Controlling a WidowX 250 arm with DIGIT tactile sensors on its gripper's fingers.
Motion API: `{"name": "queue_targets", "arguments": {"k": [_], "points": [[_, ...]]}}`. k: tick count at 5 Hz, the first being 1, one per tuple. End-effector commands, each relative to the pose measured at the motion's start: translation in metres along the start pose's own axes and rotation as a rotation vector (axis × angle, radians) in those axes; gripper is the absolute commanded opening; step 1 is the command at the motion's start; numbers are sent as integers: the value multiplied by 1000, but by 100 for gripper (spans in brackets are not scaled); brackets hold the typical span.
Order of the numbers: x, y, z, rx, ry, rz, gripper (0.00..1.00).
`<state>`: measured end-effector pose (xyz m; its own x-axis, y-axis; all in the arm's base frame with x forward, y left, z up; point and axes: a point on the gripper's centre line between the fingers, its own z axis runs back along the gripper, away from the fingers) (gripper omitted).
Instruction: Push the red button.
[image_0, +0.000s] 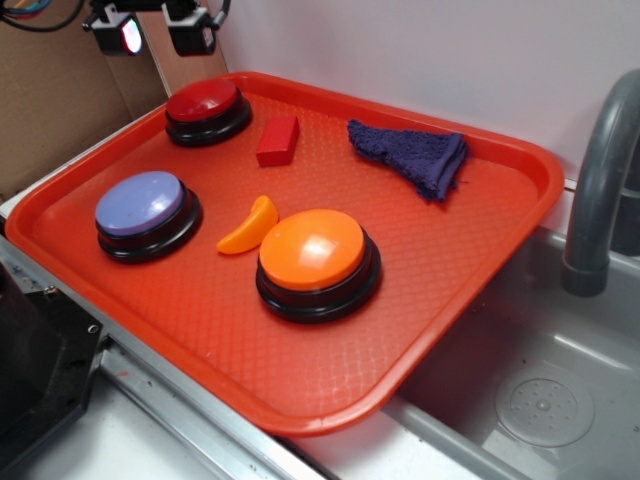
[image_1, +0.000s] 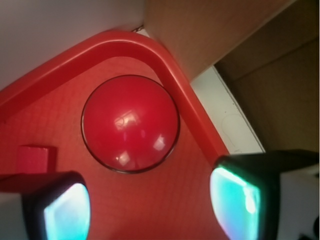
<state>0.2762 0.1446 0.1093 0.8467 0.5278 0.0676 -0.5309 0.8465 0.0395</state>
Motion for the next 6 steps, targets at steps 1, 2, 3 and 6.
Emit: {"name": "queue_targets", "arguments": {"k": [1, 2, 3, 6], "points": [[8, 1, 41, -27, -75, 18, 100], [8, -4, 46, -23, -85, 22, 100], [6, -7, 49, -14, -98, 20, 100], [1, -10, 59, -23, -128, 15, 100]]}}
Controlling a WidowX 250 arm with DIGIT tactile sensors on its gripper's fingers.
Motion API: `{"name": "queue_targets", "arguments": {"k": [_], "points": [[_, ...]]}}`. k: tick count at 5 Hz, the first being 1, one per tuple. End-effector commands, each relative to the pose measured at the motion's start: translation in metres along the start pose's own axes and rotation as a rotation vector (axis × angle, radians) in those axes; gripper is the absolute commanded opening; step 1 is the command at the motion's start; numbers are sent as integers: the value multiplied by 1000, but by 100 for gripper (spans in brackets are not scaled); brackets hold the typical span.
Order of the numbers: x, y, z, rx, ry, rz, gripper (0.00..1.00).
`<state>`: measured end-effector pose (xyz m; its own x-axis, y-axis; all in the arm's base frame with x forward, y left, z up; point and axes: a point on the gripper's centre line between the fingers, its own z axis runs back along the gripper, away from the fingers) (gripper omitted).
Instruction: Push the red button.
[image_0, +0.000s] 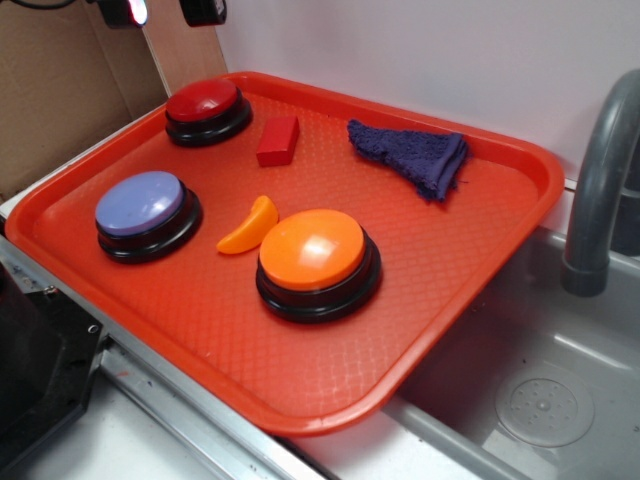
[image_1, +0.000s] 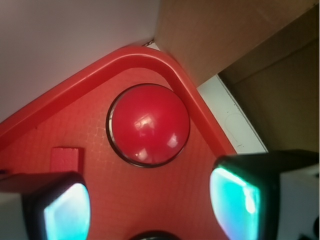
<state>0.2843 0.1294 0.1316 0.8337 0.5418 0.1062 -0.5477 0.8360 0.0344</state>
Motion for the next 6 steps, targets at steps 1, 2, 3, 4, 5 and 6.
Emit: {"name": "queue_targets", "arguments": {"k": [1, 2, 3, 4, 5, 6], "points": [[1, 5, 38, -25, -91, -7, 100], [-1, 4, 40, -29, -87, -9, 100], [-3, 3, 43, -33, -76, -12, 100], [-7, 3, 46, -34, -74, -5, 100], [-9, 3, 48, -33, -74, 0, 100], [-16, 3, 49, -44, -76, -27, 100]]}}
